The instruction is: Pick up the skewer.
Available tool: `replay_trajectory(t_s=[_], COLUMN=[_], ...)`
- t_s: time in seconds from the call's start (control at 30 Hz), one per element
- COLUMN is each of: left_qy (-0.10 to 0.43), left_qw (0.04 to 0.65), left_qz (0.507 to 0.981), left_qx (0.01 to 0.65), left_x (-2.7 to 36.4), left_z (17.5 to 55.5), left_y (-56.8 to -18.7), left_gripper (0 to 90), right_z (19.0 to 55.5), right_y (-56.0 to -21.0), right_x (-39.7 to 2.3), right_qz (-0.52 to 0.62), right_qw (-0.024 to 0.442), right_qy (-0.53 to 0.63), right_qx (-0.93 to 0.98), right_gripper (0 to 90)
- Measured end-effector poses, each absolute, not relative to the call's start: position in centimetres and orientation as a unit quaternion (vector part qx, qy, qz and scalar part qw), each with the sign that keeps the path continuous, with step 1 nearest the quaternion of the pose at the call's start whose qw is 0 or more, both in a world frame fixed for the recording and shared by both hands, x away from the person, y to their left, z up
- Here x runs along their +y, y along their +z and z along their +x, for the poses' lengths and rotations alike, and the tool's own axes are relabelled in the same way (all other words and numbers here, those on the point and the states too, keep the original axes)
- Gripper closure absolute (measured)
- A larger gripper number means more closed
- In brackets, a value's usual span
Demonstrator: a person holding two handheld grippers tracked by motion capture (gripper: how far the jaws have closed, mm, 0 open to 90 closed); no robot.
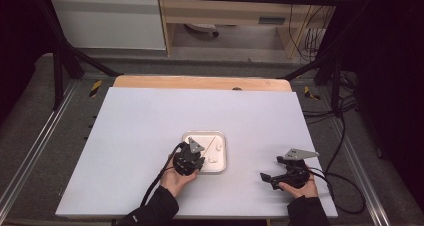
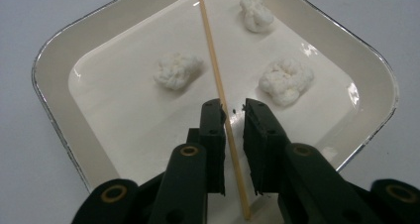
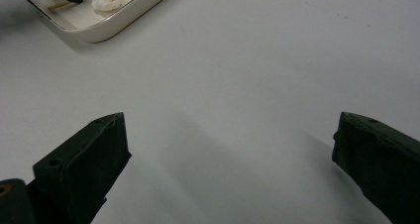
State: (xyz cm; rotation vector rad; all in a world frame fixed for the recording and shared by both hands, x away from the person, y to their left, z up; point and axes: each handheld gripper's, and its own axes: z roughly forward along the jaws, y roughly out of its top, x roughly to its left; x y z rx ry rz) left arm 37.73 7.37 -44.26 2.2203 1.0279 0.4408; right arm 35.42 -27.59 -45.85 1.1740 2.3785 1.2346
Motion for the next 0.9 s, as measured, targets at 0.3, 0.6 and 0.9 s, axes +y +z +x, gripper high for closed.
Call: replay_trajectory(t_s=[0.3, 0.6, 0.9], left_qy=[0.182, 0.189, 0.178], left_qw=[0.322, 0.33, 0.348], left_qz=[0.833, 0.823, 0.818], left_qx=[0.412, 0.421, 0.421], left_x=[7.1, 7.15, 7.8], left_z=[37.36, 37.07, 37.24], left_y=[-44.42, -44.62, -44.72], left_gripper=[86.1, 88.3, 88.7], right_z=[35.43, 35.42, 35.41], right_y=[-45.9, -45.92, -45.89], right_x=[-27.55, -27.5, -27.56], right_qz=[0.399, 0.399, 0.397], right_qw=[0.107, 0.106, 0.108], right_qy=[0.419, 0.419, 0.42], right_qx=[0.808, 0.809, 0.809], right_gripper=[1.5, 1.5, 1.5])
